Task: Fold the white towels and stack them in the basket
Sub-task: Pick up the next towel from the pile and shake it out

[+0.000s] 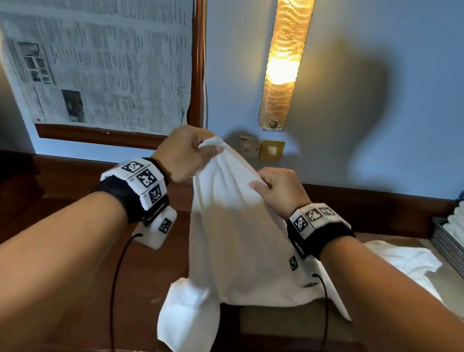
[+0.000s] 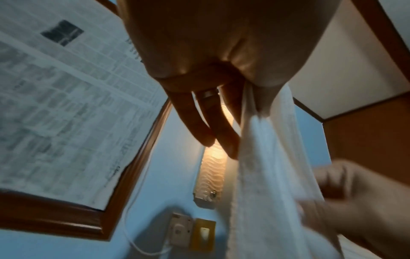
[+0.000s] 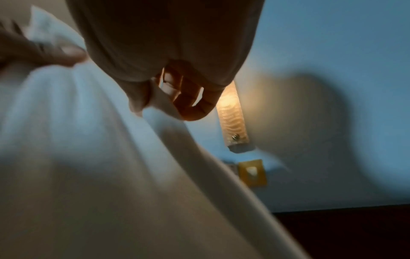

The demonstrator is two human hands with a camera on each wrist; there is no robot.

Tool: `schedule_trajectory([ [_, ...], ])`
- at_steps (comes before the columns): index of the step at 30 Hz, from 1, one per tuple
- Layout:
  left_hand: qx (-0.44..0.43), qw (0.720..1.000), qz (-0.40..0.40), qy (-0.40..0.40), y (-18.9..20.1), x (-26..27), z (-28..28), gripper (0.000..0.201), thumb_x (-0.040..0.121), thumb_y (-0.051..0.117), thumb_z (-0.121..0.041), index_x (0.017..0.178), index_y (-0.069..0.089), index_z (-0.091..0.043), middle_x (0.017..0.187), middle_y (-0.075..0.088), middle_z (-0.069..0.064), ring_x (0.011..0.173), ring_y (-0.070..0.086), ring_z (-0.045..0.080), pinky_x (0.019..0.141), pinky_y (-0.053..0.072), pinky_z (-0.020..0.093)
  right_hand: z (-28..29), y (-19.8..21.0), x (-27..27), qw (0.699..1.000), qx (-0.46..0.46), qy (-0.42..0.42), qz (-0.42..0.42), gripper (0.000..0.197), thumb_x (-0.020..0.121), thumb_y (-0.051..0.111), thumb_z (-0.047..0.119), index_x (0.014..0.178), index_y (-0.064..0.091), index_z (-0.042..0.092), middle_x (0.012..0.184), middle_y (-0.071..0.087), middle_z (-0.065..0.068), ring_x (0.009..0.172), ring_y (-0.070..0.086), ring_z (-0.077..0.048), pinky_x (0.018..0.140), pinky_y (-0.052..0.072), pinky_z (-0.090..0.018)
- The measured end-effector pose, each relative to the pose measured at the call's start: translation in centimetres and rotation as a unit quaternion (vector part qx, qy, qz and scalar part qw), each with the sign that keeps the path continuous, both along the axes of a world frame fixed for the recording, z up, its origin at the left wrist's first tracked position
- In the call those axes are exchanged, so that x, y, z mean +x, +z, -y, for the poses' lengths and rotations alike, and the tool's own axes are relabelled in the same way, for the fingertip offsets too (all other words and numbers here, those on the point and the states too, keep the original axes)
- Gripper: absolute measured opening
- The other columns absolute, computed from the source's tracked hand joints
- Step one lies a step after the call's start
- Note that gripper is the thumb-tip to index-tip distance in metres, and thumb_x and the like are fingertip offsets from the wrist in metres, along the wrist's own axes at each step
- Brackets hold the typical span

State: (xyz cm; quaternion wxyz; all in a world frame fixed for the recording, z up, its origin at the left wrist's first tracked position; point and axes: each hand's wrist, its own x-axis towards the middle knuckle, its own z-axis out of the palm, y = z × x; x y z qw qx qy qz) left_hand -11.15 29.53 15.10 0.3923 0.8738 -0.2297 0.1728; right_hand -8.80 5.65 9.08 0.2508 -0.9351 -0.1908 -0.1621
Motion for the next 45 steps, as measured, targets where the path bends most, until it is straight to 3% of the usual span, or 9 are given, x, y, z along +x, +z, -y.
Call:
schedule_trajectory([
  [7, -0.049, 0.998, -0.019, 0.046, -0.3, -1.0, -4.4, 0.036, 0.102, 0.058, -0.021, 0.067, 0.064, -0.013, 0.06, 0.059, -0.005, 0.054, 0.049, 0.006, 0.053, 0.037, 0.02, 8.3, -6.6, -0.1, 0.969, -0.008, -0.189, -0.161, 0.015, 0.095, 0.058, 0.02, 0.092, 0.072, 0.022, 0.095, 0.072, -0.009, 0.094, 0.066, -0.031, 0.073, 0.043, -0.029],
  [13, -0.14, 0.986, -0.078, -0.053, -0.5, 0.3, 0.5, 0.027, 0.105, 0.052, -0.019, 0.094, 0.074, -0.008, 0.091, 0.073, 0.007, 0.08, 0.065, 0.009, 0.07, 0.049, 0.022, 4.8, 0.7, 1.4, 0.974, 0.208, -0.079, 0.039, 0.026, 0.088, 0.052, -0.001, 0.097, 0.072, 0.013, 0.101, 0.072, -0.013, 0.091, 0.063, -0.025, 0.075, 0.044, -0.027],
  [23, -0.208, 0.969, -0.079, -0.11, -0.7, 5.4, 13.0, 0.032, 0.101, 0.051, -0.036, 0.08, 0.062, -0.015, 0.077, 0.066, 0.003, 0.071, 0.061, 0.01, 0.067, 0.045, 0.027, 6.9, 5.6, 1.7, 0.961, 0.136, 0.009, 0.241, 0.023, 0.087, 0.069, 0.025, 0.074, 0.062, 0.007, 0.064, 0.063, -0.006, 0.056, 0.045, -0.016, 0.058, 0.035, -0.022],
  [28, -0.172, 0.976, -0.078, -0.109, 0.4, 7.9, 14.6, 0.042, 0.1, 0.05, -0.047, 0.073, 0.05, -0.014, 0.071, 0.055, 0.004, 0.062, 0.052, 0.016, 0.061, 0.038, 0.031, 13.9, -1.8, 2.9, 0.99, 0.086, -0.074, 0.086, 0.043, 0.093, 0.068, 0.023, 0.06, 0.04, 0.025, 0.053, 0.038, 0.013, 0.059, 0.036, -0.014, 0.059, 0.029, -0.032],
  [31, -0.221, 0.962, -0.121, -0.109, 0.5, 8.4, 14.6, 0.034, 0.108, 0.042, -0.03, 0.086, 0.061, -0.013, 0.084, 0.067, 0.001, 0.079, 0.064, 0.015, 0.075, 0.05, 0.029, 20.1, -6.9, 2.5, 0.973, 0.076, -0.187, -0.11, 0.034, 0.096, 0.062, 0.029, 0.063, 0.055, 0.03, 0.066, 0.058, 0.006, 0.074, 0.059, -0.023, 0.067, 0.038, -0.031],
  [34, -0.232, 0.949, -0.174, -0.121, -0.3, 8.3, 15.1, 0.033, 0.108, 0.039, -0.02, 0.088, 0.064, -0.013, 0.077, 0.073, -0.006, 0.074, 0.069, 0.007, 0.071, 0.053, 0.021, 23.2, -8.2, 2.4, 0.942, 0.152, -0.27, -0.126, 0.022, 0.095, 0.06, 0.014, 0.08, 0.069, 0.026, 0.088, 0.071, -0.005, 0.093, 0.066, -0.031, 0.075, 0.042, -0.029],
  [39, -0.232, 0.942, -0.191, -0.146, -1.5, 7.1, 18.7, 0.051, 0.106, 0.046, -0.021, 0.064, 0.074, -0.025, 0.066, 0.069, -0.01, 0.063, 0.063, 0.005, 0.067, 0.047, 0.025, 17.4, 0.4, 3.7, 0.964, 0.237, -0.112, 0.032, 0.025, 0.085, 0.055, -0.005, 0.096, 0.074, 0.008, 0.094, 0.073, -0.007, 0.087, 0.065, -0.013, 0.083, 0.05, -0.029],
  [42, -0.263, 0.933, -0.178, -0.171, -1.4, 6.3, 20.5, 0.028, 0.098, 0.057, -0.041, 0.084, 0.075, -0.024, 0.091, 0.073, 0.003, 0.089, 0.065, 0.022, 0.087, 0.047, 0.039, 13.7, 5.9, 3.0, 0.954, 0.289, -0.022, 0.074, 0.014, 0.088, 0.065, 0.008, 0.075, 0.069, 0.004, 0.07, 0.063, -0.001, 0.061, 0.051, -0.001, 0.062, 0.046, -0.024],
  [45, -0.232, 0.949, -0.13, -0.17, -0.9, 5.6, 20.5, 0.036, 0.09, 0.054, -0.058, 0.078, 0.072, -0.029, 0.084, 0.072, -0.002, 0.083, 0.066, 0.019, 0.08, 0.047, 0.041, 12.8, 8.5, 2.0, 0.968, 0.208, -0.072, 0.124, 0.042, 0.085, 0.066, 0.033, 0.059, 0.05, 0.004, 0.056, 0.036, 0.0, 0.056, 0.032, -0.009, 0.05, 0.033, -0.031],
])
